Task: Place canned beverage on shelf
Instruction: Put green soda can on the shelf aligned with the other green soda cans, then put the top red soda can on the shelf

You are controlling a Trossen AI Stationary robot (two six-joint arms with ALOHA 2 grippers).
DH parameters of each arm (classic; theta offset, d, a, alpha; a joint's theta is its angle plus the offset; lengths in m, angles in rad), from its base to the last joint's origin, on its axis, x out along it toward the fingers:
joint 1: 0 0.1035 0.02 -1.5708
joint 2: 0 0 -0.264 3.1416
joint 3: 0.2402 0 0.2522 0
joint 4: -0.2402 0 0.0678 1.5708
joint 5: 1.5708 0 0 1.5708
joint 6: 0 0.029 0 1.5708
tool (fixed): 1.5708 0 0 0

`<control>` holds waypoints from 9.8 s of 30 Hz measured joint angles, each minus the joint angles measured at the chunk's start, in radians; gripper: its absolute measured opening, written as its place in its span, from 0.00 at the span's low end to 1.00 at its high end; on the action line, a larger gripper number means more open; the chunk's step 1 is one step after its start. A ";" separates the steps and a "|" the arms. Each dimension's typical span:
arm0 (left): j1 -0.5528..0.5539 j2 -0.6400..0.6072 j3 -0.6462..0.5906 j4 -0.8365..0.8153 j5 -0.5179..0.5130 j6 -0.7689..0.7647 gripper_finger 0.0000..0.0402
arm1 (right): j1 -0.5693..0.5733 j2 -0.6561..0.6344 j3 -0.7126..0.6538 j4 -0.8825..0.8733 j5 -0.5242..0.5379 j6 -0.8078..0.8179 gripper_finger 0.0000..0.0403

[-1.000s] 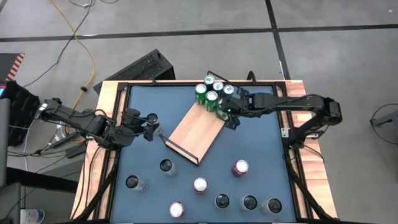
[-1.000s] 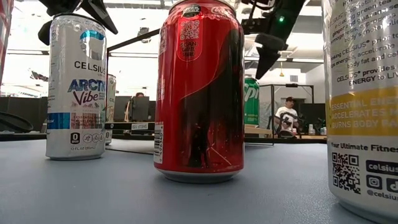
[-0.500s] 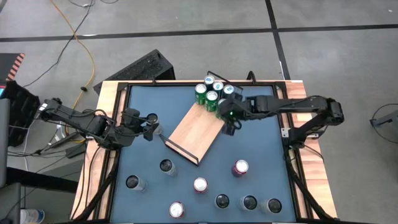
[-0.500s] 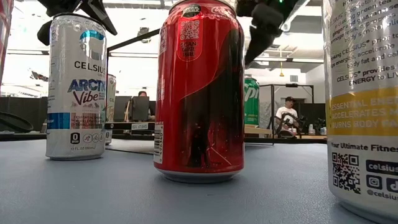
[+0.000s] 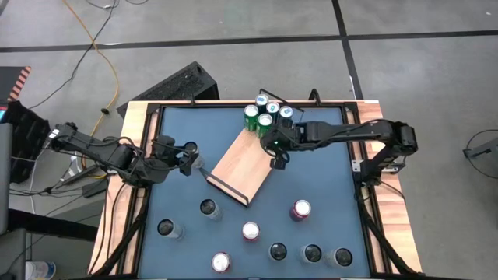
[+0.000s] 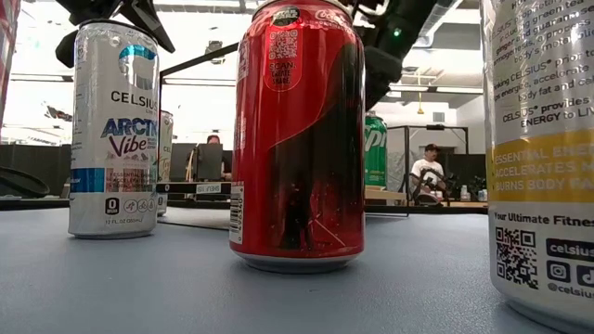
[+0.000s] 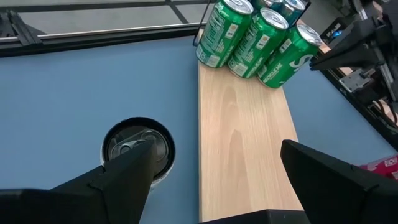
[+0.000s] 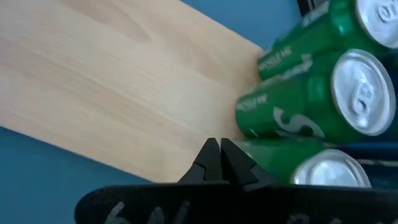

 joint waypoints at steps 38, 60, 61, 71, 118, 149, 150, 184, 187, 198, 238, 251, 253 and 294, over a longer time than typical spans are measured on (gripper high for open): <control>0.000 0.000 0.000 -0.026 -0.029 0.005 0.82 | 0.073 -0.027 0.014 -0.037 0.178 0.042 0.00; 0.000 0.106 0.000 -0.013 0.033 -0.029 0.82 | 0.024 -0.018 0.014 -0.140 0.187 0.026 0.00; 0.000 0.106 0.000 -0.014 0.033 -0.030 0.82 | 0.024 -0.018 0.014 -0.156 0.187 0.036 0.00; 0.000 0.104 0.000 -0.009 0.035 -0.030 0.82 | 0.039 -0.021 0.014 -0.234 0.220 0.147 0.00; 0.000 0.103 0.000 -0.002 0.028 -0.032 0.82 | 0.030 0.014 0.014 -0.275 0.271 0.170 0.00; 0.000 0.104 0.000 0.012 0.033 -0.029 0.82 | -0.040 -0.095 -0.024 -0.211 0.185 0.171 0.00; 0.000 0.104 0.000 0.012 0.033 -0.029 0.82 | -0.039 -0.095 -0.024 -0.209 0.161 0.164 0.00; 0.000 0.105 0.000 0.003 0.014 -0.022 0.82 | 0.008 -0.046 -0.024 -0.141 0.126 -0.015 0.00; 0.000 0.105 0.000 0.003 0.014 -0.021 0.82 | 0.005 -0.046 -0.024 -0.159 0.182 0.043 0.00; 0.000 0.105 0.000 0.004 0.015 -0.021 0.82 | -0.019 -0.046 -0.024 -0.234 0.265 0.144 0.00; -0.052 0.191 0.326 -0.096 0.809 0.628 0.82 | 0.341 -0.248 0.068 -0.448 -0.023 0.458 0.58; -0.078 0.286 0.353 -0.091 0.804 0.627 0.82 | 0.509 -0.247 -0.024 -0.391 -0.022 0.713 0.63; -0.086 0.286 0.353 -0.092 0.793 0.626 0.82 | 0.524 -0.246 -0.037 -0.364 -0.022 0.735 0.63; -0.097 0.287 0.344 -0.078 0.783 0.709 0.82 | 0.561 0.054 -0.038 -0.386 -0.270 0.567 0.94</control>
